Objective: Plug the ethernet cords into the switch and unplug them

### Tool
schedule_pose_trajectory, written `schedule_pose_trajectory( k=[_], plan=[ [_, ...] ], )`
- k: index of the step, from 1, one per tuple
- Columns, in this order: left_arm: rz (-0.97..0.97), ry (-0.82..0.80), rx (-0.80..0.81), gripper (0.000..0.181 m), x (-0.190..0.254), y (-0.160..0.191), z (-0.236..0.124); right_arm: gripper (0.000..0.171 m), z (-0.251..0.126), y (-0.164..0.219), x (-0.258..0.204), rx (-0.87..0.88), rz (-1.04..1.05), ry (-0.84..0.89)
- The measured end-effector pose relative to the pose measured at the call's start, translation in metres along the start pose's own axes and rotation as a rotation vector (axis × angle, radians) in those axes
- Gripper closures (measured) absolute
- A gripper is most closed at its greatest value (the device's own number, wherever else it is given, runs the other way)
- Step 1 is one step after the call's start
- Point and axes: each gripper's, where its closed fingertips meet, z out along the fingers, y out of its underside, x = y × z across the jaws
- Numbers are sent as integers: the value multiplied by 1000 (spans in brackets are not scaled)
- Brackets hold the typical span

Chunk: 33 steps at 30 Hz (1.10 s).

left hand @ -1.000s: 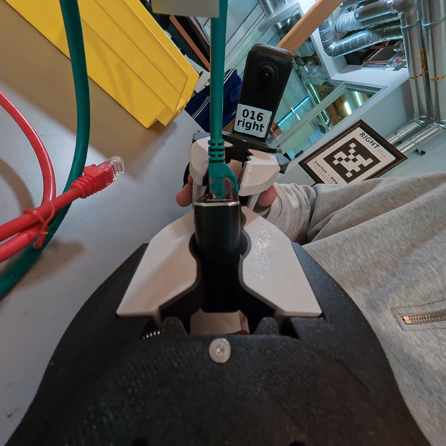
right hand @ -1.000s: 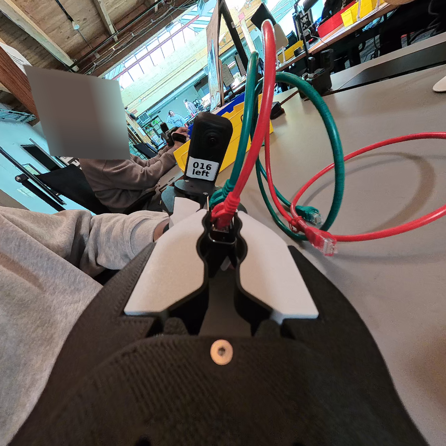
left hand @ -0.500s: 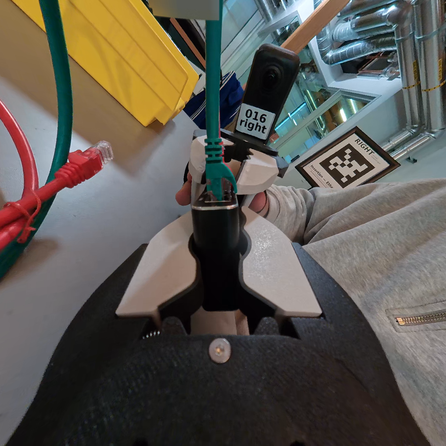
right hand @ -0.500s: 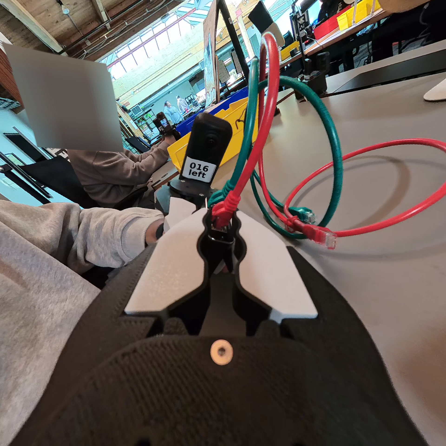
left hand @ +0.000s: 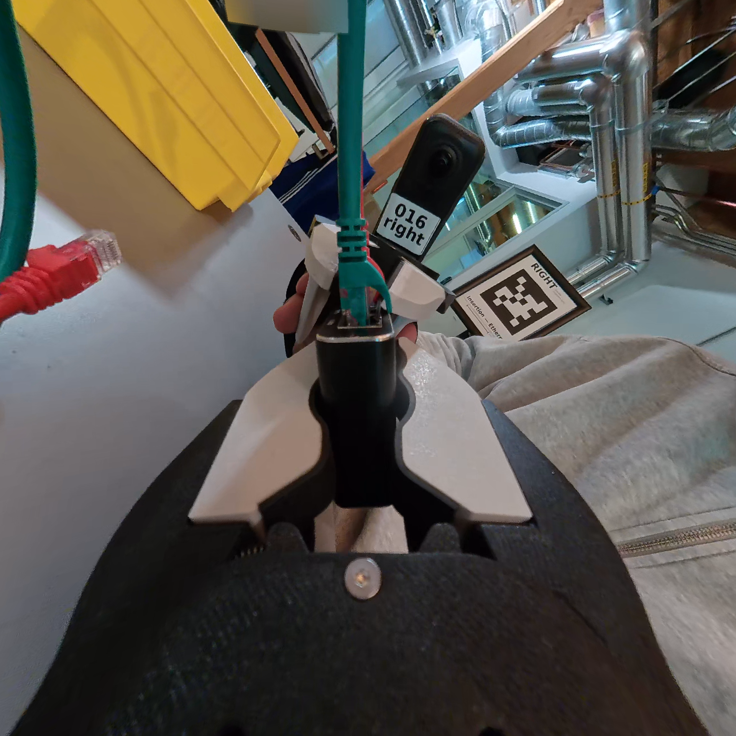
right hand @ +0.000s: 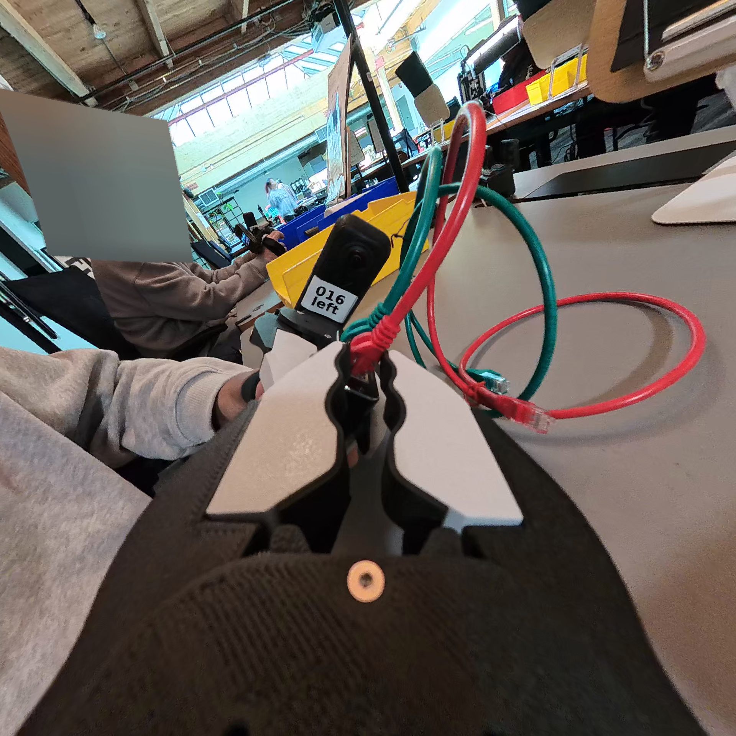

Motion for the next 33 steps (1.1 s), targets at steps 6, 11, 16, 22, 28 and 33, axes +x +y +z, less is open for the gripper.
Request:
schedule_pose_trajectory(
  k=[6,11,16,22,28,33],
  plan=[
    [9,20,-118,153,5,27,8,157,-31,-47,35,257,112,147],
    [47,183,10,153,52,6,14,157,-58,-51,45,210,6,206],
    [203,-71,-89,154,8,4,-18,157,-71,-80,27,293,-127,170],
    [3,-68,-86,154,-26,4,-32,158,-131,-120,38,590,8,160],
    [95,17,-171,154,-14,17,-26,158,-132,-112,50,543,-16,221],
    [212,59,-287,154,-1,37,-17,158,-102,-84,59,400,2,241]
  ],
)
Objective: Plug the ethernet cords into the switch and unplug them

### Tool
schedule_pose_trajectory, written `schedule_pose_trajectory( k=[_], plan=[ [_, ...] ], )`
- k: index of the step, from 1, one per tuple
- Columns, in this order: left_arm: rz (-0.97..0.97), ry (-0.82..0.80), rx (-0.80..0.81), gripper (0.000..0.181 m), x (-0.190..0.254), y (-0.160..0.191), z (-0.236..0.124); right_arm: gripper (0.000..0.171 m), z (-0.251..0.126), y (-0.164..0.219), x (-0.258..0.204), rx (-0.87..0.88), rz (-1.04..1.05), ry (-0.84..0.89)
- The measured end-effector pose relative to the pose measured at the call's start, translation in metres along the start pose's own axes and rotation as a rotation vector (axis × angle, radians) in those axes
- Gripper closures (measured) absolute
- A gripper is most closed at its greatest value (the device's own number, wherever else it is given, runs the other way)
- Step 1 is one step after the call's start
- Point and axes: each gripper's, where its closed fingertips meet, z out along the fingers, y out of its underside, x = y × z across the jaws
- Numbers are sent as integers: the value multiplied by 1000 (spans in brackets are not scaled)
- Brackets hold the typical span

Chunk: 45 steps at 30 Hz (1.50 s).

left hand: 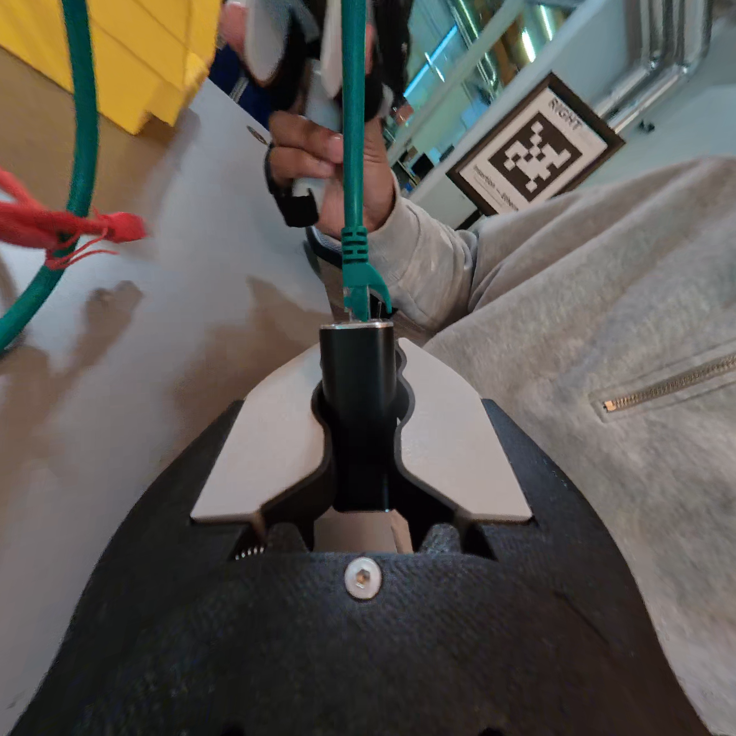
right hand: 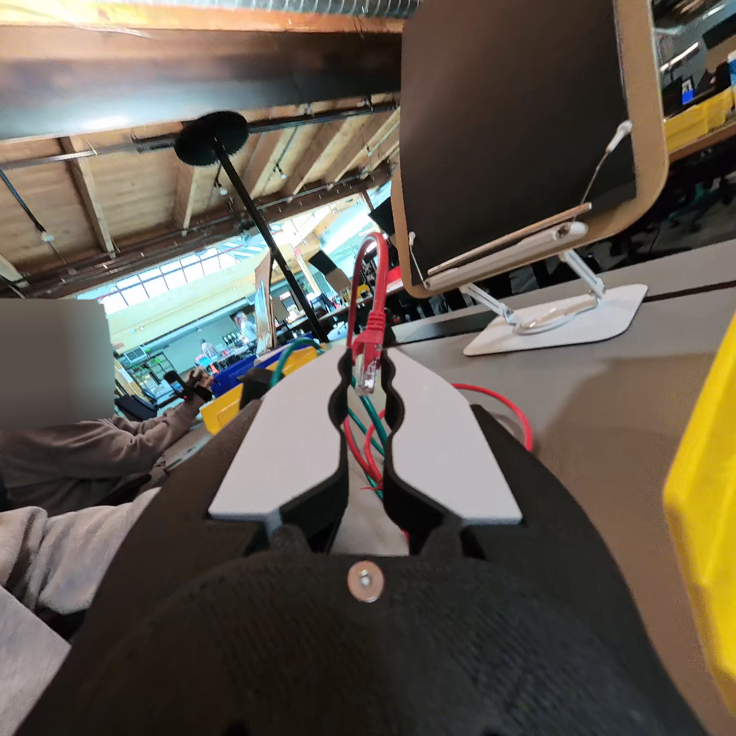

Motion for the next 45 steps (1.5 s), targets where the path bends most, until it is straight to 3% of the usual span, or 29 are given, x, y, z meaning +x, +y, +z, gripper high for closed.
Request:
schedule_pose_trajectory(
  k=[11,17,25,29,34,38,41,45],
  plan=[
    [100,178,76,152,38,-13,-8,156,17,67,17,-304,80,53],
    [33,288,251,152,47,-38,-30,128,22,90,16,-438,-1,60],
    [-36,345,415,153,43,-58,-55,134,20,112,5,-572,-39,-15],
    [-35,340,398,153,43,-55,-52,139,19,136,-9,-688,-29,-84],
    [-33,335,344,152,43,-48,-41,158,18,151,-23,-762,-101,-126],
    [-33,333,315,152,43,-44,-35,156,19,150,-22,-755,-193,-101],
    [-30,329,308,152,43,-43,-34,144,17,147,-13,-758,-240,-54],
    [-40,338,317,152,43,-44,-35,132,10,165,-1,-884,-266,13]
  ],
)
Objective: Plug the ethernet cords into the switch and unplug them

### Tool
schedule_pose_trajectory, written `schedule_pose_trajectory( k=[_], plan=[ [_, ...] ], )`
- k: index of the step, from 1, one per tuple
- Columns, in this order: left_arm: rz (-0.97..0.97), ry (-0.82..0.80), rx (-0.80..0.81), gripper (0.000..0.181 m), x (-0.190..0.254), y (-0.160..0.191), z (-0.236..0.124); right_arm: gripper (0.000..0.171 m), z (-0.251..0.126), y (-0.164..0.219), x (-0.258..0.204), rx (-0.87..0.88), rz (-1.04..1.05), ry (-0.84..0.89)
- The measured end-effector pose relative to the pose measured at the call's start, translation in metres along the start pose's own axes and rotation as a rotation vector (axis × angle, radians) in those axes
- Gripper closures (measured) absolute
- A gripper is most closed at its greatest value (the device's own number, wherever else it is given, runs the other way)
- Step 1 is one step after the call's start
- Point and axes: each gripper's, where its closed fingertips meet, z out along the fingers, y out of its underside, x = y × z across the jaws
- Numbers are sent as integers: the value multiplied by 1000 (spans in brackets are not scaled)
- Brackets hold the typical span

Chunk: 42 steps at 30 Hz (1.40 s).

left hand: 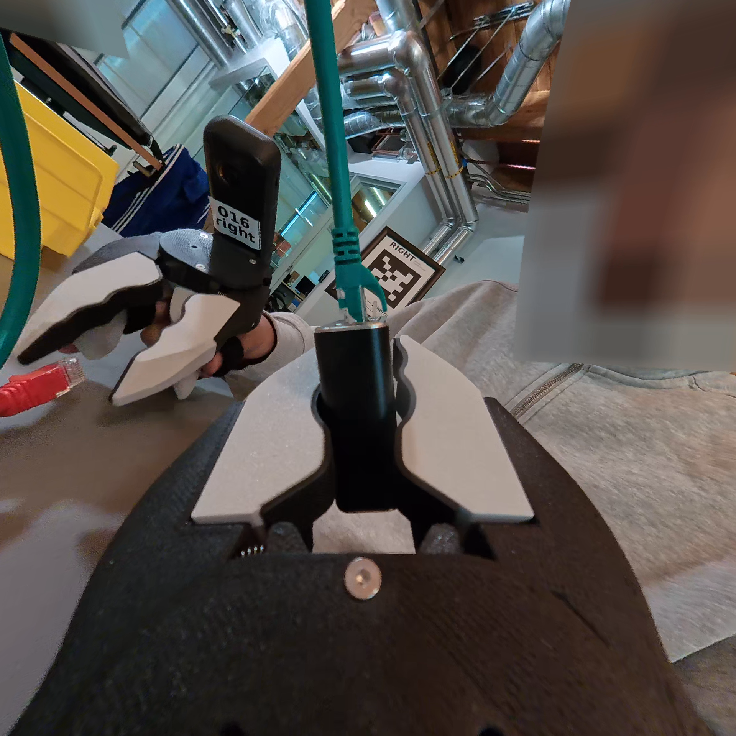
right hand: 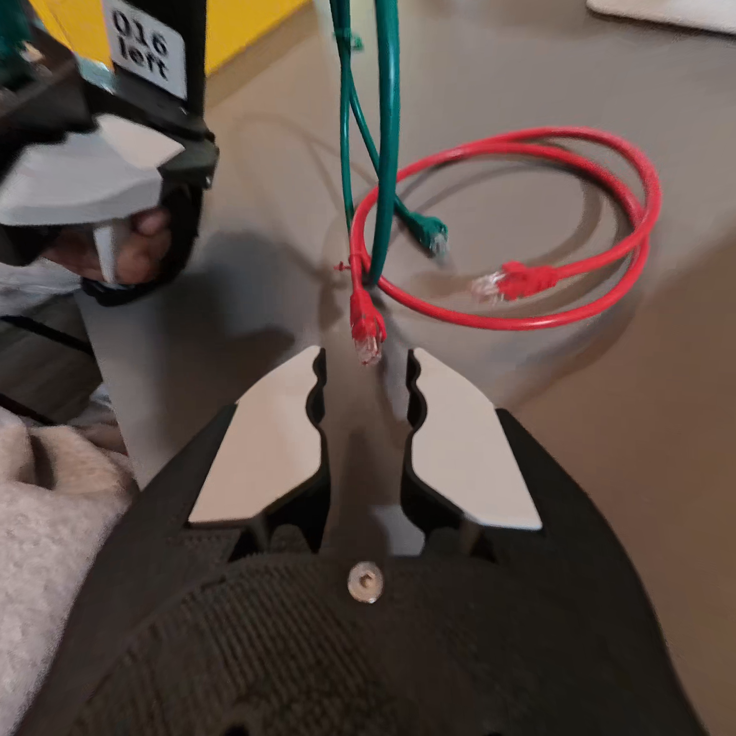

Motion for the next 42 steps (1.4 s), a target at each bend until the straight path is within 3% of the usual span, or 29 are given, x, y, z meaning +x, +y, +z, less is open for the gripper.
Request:
schedule_pose_trajectory(
  k=[7,13,16,19,29,32,42],
  plan=[
    [-9,9,-18,152,-1,5,4,160,13,4,-14,-55,-65,-7],
    [-21,12,-66,153,-2,15,11,161,1,-37,-41,204,13,-161],
    [-29,25,-107,151,-1,23,16,162,-14,-57,-31,342,-18,-77],
    [-42,40,-149,153,0,32,22,163,-20,-60,-21,356,-149,70],
    [-24,81,-157,153,11,32,26,120,-27,-64,1,311,-437,424],
    [-29,107,-125,153,16,25,24,113,-23,-60,4,289,-425,407],
    [-43,159,-149,153,25,30,29,154,-11,-46,-4,248,-198,177]
  ],
)
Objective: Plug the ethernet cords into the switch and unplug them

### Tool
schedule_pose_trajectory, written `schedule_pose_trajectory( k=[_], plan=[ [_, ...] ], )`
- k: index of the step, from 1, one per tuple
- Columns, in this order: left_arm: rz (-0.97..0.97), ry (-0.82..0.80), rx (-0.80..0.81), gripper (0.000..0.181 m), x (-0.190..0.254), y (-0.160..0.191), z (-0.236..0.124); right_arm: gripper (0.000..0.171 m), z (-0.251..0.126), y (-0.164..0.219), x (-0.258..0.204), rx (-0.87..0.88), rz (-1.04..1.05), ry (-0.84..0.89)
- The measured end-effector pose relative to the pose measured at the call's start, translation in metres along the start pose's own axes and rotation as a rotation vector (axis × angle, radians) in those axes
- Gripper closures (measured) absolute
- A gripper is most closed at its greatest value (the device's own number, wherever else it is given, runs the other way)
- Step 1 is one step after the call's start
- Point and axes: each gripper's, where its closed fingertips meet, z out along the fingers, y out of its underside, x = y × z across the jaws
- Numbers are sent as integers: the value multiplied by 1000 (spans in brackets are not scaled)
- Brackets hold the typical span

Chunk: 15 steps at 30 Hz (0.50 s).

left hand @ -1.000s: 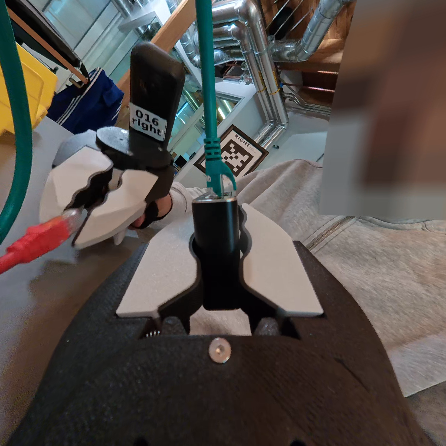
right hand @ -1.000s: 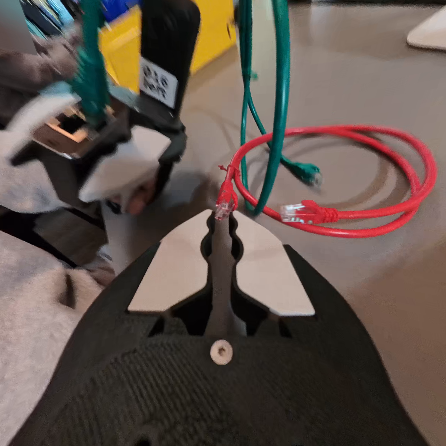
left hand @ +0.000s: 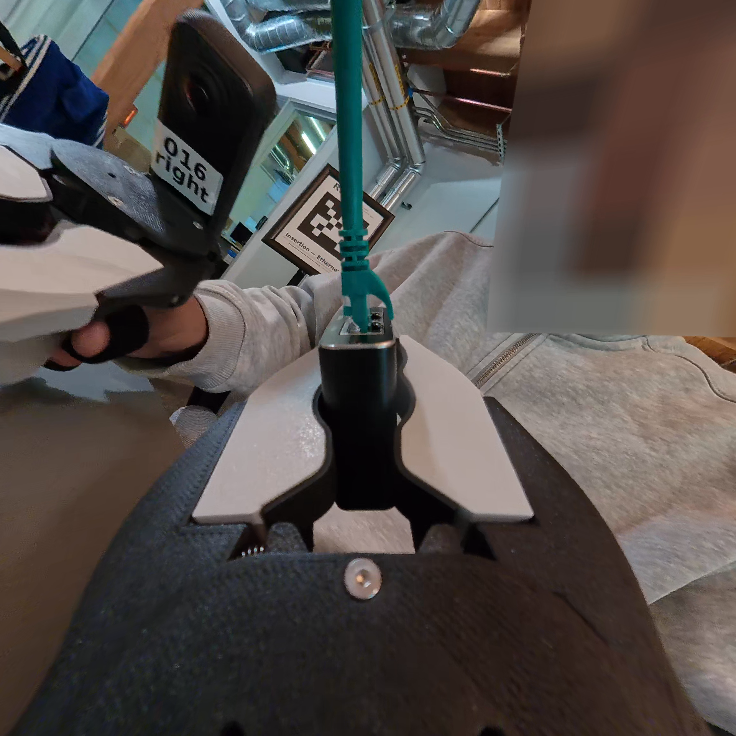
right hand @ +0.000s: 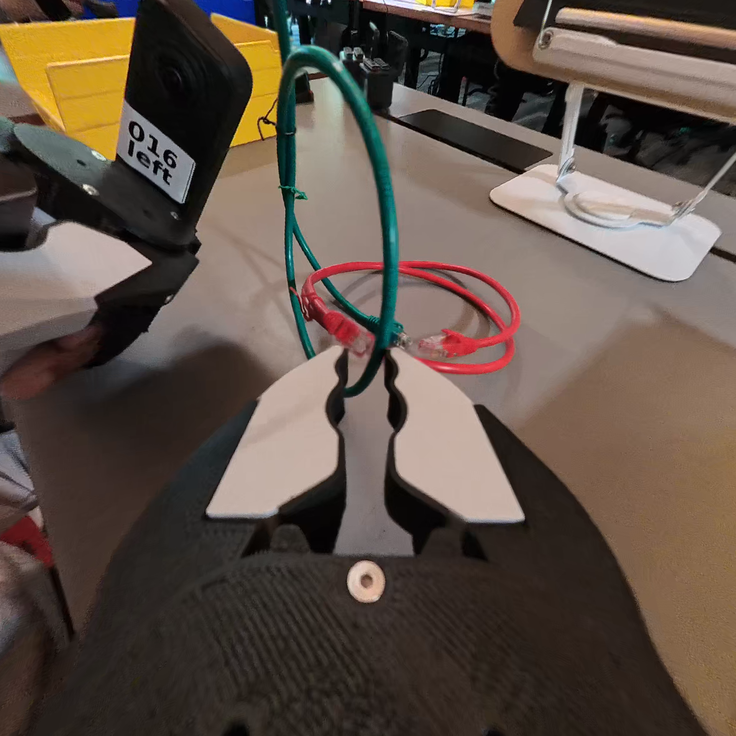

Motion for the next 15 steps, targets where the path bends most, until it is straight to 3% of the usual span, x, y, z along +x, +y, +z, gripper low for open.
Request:
schedule_pose_trajectory(
  k=[1,10,15],
  plan=[
    [0,1,-5,153,0,1,1,164,-2,-2,1,13,20,-9],
    [18,-12,0,153,2,-2,-1,166,-14,-8,7,67,108,-68],
    [75,-14,86,153,13,-21,-11,164,-17,-15,-37,108,-31,-261]
  ],
)
